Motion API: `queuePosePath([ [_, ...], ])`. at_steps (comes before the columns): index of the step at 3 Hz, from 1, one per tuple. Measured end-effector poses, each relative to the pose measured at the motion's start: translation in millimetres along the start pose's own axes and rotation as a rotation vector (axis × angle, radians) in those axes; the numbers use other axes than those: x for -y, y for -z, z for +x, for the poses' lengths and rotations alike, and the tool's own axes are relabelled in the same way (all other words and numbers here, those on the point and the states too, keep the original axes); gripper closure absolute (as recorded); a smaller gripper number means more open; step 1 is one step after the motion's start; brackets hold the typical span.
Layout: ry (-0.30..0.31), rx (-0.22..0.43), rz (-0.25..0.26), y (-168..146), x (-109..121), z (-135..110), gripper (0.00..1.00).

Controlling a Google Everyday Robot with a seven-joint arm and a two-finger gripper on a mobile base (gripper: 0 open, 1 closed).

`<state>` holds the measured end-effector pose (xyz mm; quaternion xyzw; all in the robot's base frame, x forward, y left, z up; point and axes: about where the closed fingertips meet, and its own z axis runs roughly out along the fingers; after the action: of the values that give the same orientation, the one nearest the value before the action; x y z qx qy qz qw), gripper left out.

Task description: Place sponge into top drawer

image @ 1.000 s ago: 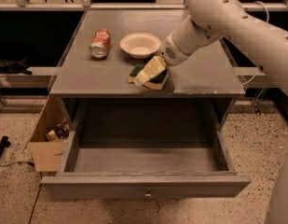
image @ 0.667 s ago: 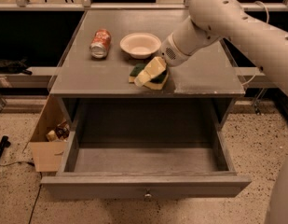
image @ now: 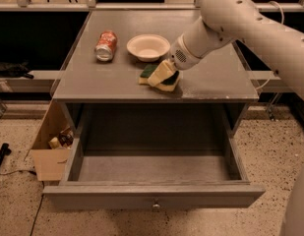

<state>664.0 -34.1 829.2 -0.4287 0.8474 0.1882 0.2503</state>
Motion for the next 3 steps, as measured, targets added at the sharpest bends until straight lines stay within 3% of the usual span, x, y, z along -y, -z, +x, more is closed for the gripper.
queuePosePath([
  [1, 0.000, 0.000, 0.000, 0.0, 0.0, 0.0, 0.65],
  [2, 0.000, 0.000, 0.000, -0.1, -0.1, 0.0, 0.96],
  [3, 0.000, 0.000, 0.000, -0.2, -0.1, 0.0, 1.00],
])
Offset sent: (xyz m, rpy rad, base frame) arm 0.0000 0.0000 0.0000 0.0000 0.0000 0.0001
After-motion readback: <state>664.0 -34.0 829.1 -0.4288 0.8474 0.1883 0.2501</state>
